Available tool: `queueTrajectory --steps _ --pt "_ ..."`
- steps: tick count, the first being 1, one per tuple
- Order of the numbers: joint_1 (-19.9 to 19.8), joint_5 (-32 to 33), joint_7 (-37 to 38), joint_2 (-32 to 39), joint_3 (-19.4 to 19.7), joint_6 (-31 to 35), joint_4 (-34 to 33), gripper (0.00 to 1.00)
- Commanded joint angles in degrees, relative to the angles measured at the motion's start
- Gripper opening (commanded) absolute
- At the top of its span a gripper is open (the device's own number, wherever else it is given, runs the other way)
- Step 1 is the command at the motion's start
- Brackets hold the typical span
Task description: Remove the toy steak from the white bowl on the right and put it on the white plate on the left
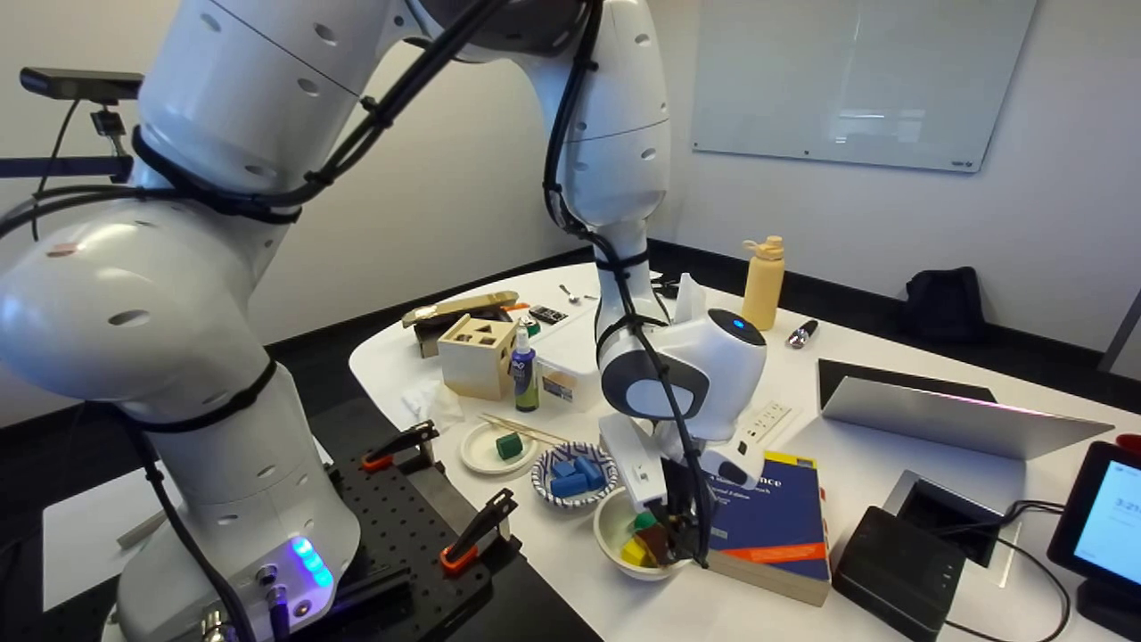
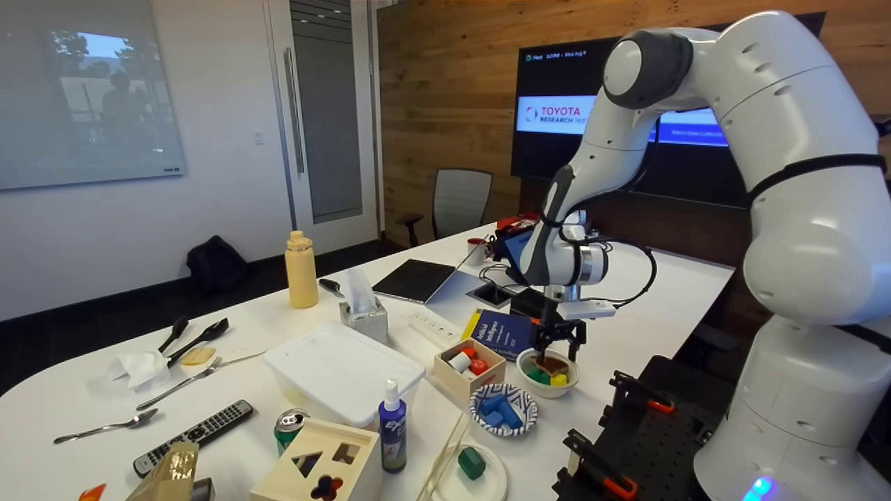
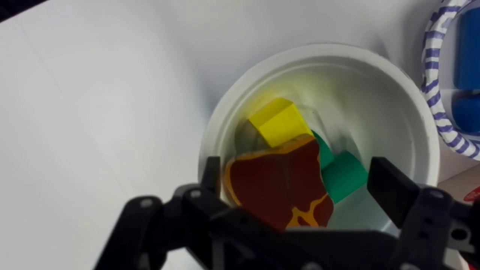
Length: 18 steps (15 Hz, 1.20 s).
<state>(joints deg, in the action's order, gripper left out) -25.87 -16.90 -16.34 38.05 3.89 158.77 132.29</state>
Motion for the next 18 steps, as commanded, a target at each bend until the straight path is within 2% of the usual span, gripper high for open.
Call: queueTrajectory --steps 1,7,18 --pt "0.4 1.8 2.1 1.1 -0.3 0.9 -0.8 1.0" --pt "0.3 2.4 2.2 2.4 -0.3 0.8 -1.8 1.0" --pt "-0.2 1.9 1.5 2.7 -2.8 0.4 -2.2 1.0"
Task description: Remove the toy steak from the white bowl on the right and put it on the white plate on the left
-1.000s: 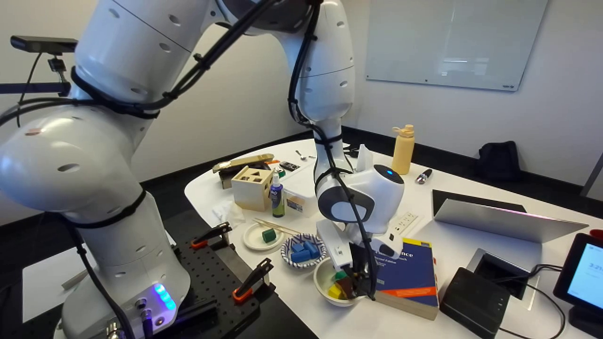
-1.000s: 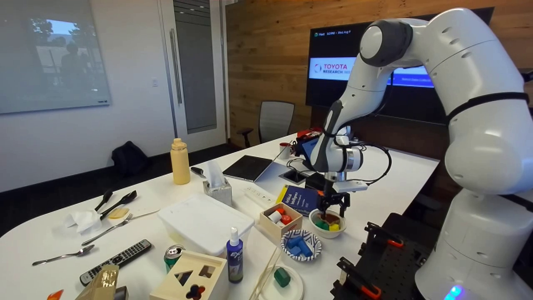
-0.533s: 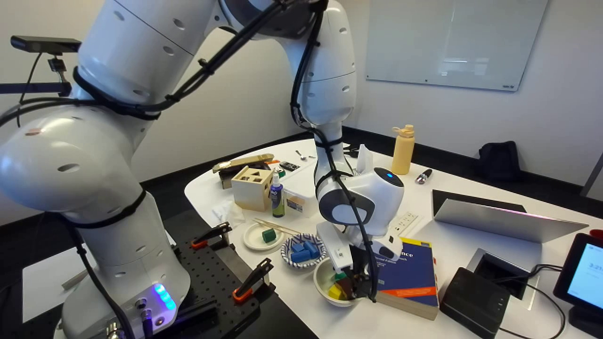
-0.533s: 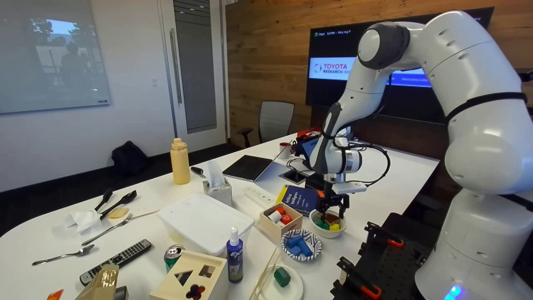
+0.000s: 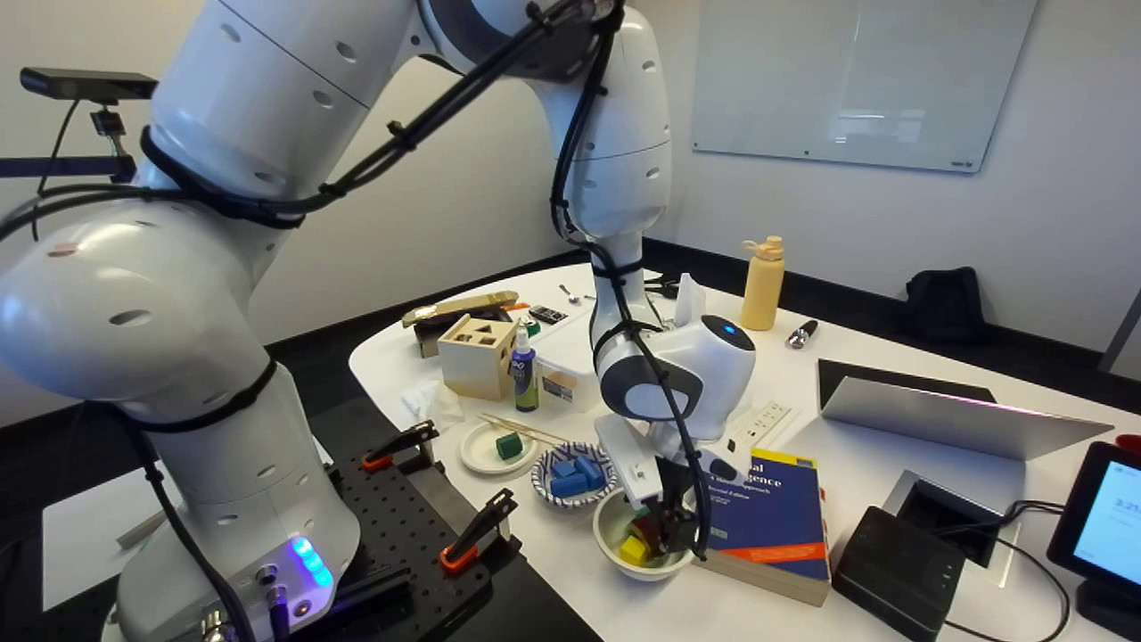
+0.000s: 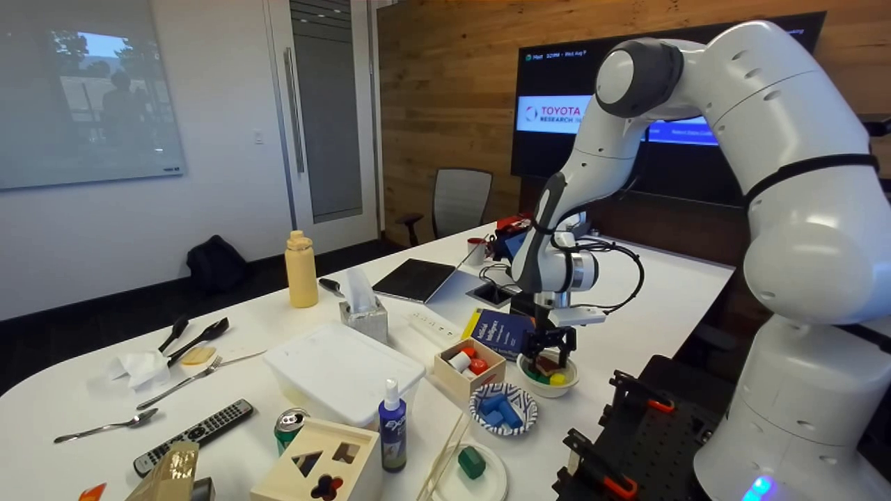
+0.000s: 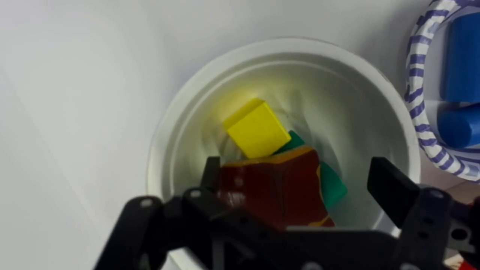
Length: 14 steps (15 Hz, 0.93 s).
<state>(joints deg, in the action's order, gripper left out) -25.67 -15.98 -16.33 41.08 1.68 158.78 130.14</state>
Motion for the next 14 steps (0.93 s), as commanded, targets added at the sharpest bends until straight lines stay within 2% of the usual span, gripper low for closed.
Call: queueTrajectory --steps 1,8,14 --pt "-0.7 0.9 1.2 -0.7 -0.7 0.0 0.0 1.0" --pt "-1.6 0.9 0.2 -4.6 -1.4 -1.8 2.1 1.0" --pt "-0.9 1.4 0.9 -2.9 -0.2 -2.0 1.1 1.0"
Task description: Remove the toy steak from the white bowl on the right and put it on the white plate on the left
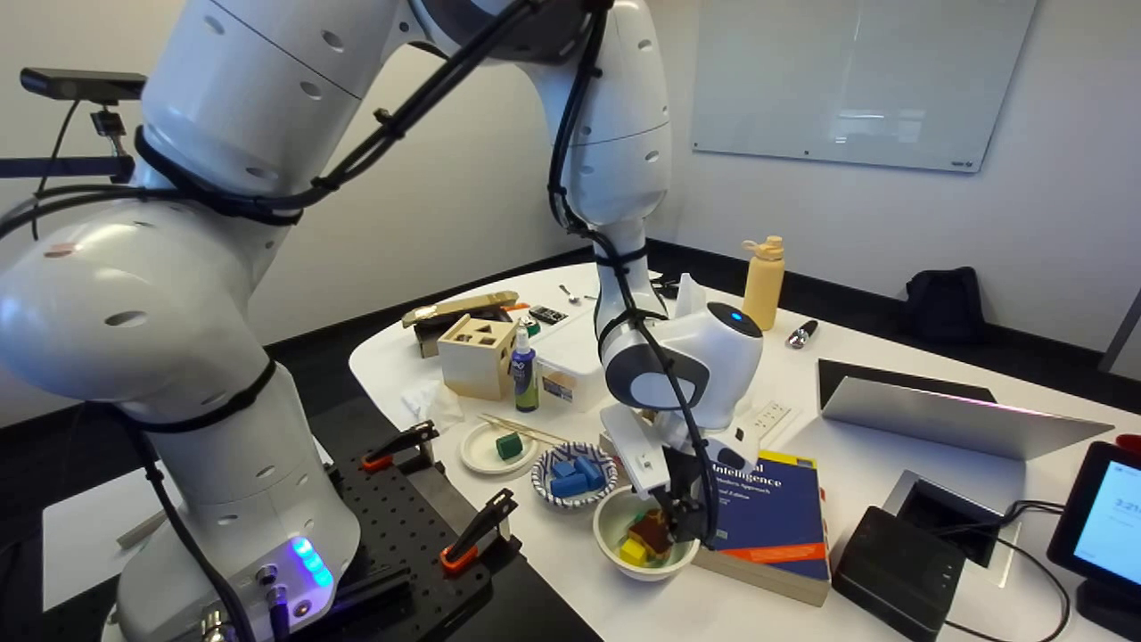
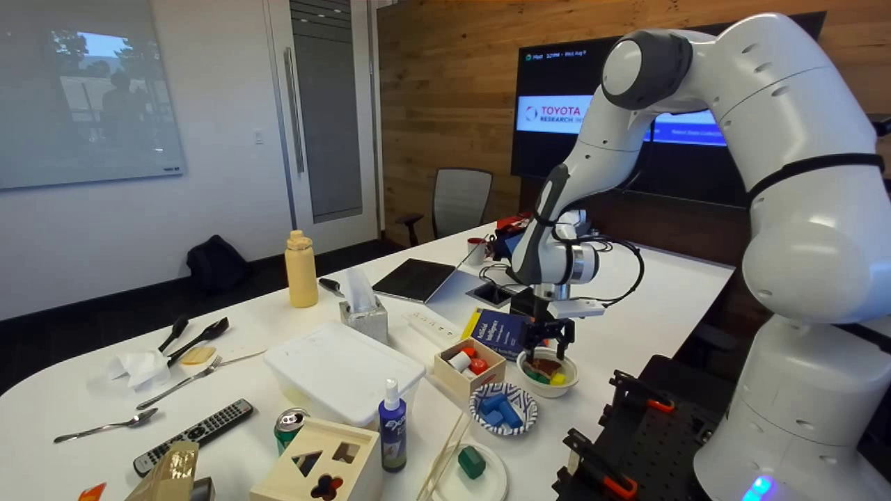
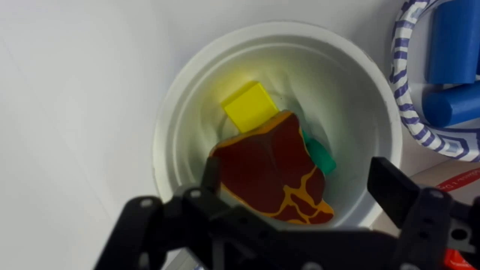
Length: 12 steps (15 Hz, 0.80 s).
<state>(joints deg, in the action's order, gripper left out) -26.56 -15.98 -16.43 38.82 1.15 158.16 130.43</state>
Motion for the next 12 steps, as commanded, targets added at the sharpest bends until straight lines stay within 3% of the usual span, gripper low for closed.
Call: queueTrajectory --steps 1,12 --pt "0.0 1.4 1.1 -0.3 0.4 -1.5 0.6 1.0" --pt "0.2 2.1 1.3 -0.2 1.6 -1.4 0.2 1.0"
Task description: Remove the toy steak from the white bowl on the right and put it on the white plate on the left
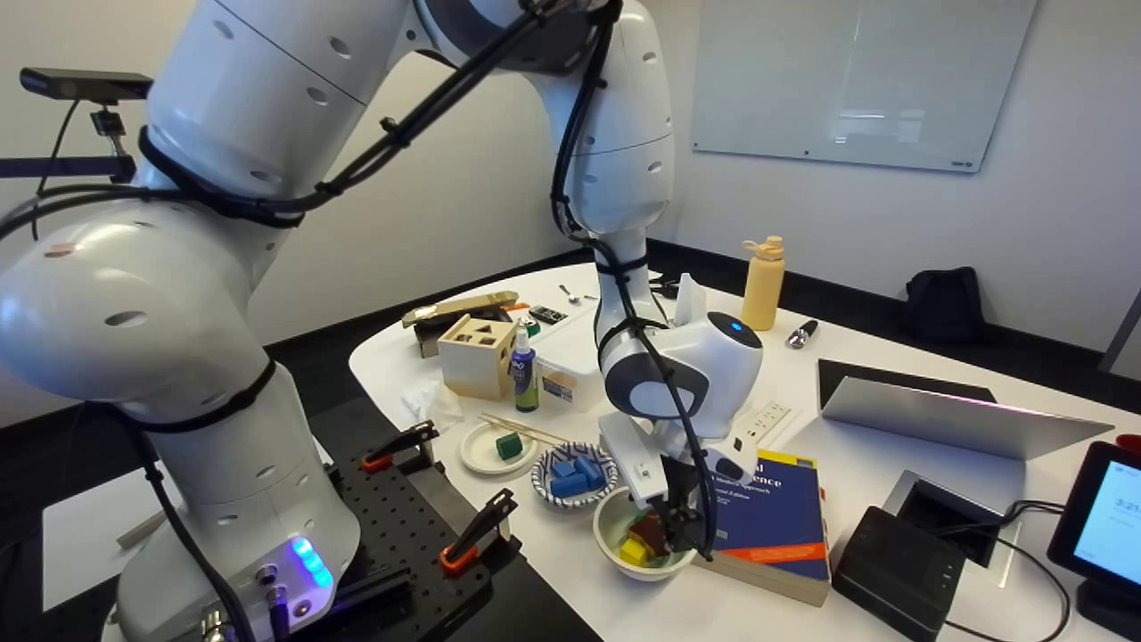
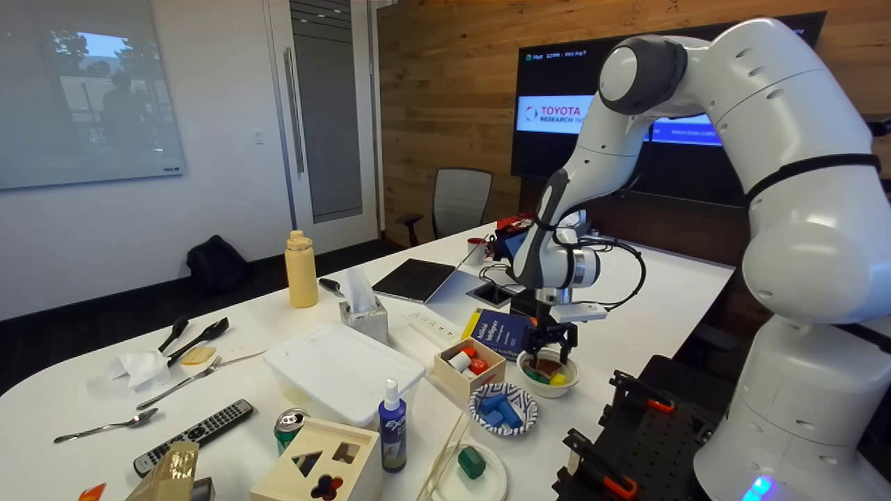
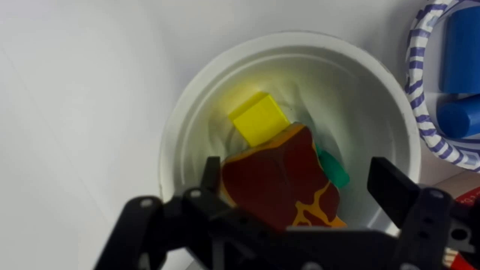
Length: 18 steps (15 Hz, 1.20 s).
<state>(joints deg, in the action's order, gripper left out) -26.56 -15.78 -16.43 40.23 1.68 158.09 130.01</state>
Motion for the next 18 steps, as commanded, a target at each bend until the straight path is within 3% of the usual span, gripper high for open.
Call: queueTrajectory --steps 1,18 --pt "0.3 2.2 1.5 -1.2 1.5 -1.3 0.3 1.0" --pt "0.8 3.3 1.8 1.7 1.2 0.1 -1.1 1.0"
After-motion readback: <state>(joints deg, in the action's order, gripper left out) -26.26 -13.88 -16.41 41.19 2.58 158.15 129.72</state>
